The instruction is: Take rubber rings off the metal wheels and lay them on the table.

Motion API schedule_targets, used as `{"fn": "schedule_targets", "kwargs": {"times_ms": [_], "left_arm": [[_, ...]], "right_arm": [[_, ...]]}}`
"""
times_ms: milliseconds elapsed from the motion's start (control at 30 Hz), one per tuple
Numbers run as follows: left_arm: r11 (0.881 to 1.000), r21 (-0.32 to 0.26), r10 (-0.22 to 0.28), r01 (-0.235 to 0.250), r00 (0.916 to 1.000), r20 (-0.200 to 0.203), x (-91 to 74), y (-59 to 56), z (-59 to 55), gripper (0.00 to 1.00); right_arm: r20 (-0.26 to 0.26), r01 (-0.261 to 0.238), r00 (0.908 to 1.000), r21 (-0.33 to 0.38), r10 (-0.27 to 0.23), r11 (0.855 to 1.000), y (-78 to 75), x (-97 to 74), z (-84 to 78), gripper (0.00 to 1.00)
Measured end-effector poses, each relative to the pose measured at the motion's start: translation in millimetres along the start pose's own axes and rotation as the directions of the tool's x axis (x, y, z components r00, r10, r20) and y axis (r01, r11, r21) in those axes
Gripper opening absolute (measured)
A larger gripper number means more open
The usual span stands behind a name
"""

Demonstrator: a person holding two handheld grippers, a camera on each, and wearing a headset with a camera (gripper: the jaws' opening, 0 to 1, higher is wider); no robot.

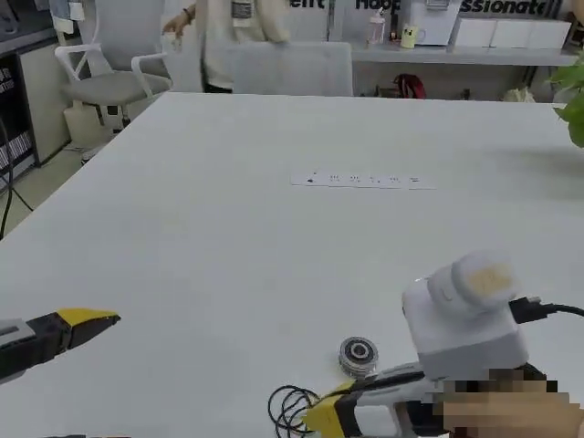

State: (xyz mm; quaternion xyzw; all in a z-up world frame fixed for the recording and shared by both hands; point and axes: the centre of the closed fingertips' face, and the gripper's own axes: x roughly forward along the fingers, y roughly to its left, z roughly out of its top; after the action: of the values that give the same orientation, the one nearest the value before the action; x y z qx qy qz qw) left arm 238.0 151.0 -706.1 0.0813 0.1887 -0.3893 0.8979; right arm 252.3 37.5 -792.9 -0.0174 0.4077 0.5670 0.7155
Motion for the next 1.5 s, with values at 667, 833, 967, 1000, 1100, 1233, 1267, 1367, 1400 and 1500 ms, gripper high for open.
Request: {"fn": "schedule_targets", "kwargs": {"times_ms": [667,833,967,1000,1100,1233,1267,1367,1400,1500], "left_arm": [[1.0,-0.006,-0.018,0.018,0.9998,-0.011,3.8,-5.4,-3.4,0.84],[1.0,-0.007,-0.02,0.02,0.9998,-0.01,4.0,-5.8,-3.2,0.84],[1.0,-0.008,-0.024,0.024,0.9997,-0.009,4.4,-7.0,-3.1,0.84],[1.0,-0.008,-0.025,0.025,0.9996,-0.009,4.6,-7.4,-3.5,0.84],[1.0,-0.01,-0.027,0.027,0.9996,-0.012,5.0,-8.7,-5.1,0.84],[1.0,-0.014,-0.026,0.025,0.9996,-0.014,4.4,-9.1,-6.5,0.84],[1.0,-0.014,-0.024,0.024,0.9996,-0.013,4.1,-8.8,-6.7,0.84],[1.0,-0.016,-0.02,0.02,0.9997,-0.012,3.3,-7.9,-6.8,0.85],[1.0,-0.017,-0.018,0.018,0.9998,-0.009,3.0,-7.6,-6.5,0.85],[1.0,-0.017,-0.016,0.016,0.9998,-0.007,2.5,-7.2,-6.2,0.85]], "right_arm": [[0.109,0.104,0.9893,-0.065,-0.097,0.992,-23.0,-30.1,26.4,0.25],[0.167,0.123,0.9799,-0.075,-0.109,0.99,-24.0,-42.3,40.4,0.27],[0.196,0.143,0.973,-0.095,-0.122,0.985,-25.6,-53.1,47.8,0.3],[0.2,0.145,0.9721,-0.099,-0.123,0.984,-25.7,-54.9,48.8,0.31],[0.212,0.164,0.968,-0.128,-0.135,0.978,-25.8,-62.1,52.5,0.33],[0.222,0.186,0.9641,-0.172,-0.146,0.967,-24.8,-68.8,56.1,0.37],[0.231,0.193,0.9616,-0.183,-0.149,0.964,-24.8,-71.1,57.7,0.4],[0.241,0.2,0.9588,-0.197,-0.151,0.96,-23.9,-76.2,59.5,0.43],[0.248,0.208,0.9562,-0.203,-0.155,0.957,-24.1,-79.5,60.6,0.44],[0.281,0.219,0.9469,-0.208,-0.156,0.953,-23.0,-89.3,64.9,0.47]]}}
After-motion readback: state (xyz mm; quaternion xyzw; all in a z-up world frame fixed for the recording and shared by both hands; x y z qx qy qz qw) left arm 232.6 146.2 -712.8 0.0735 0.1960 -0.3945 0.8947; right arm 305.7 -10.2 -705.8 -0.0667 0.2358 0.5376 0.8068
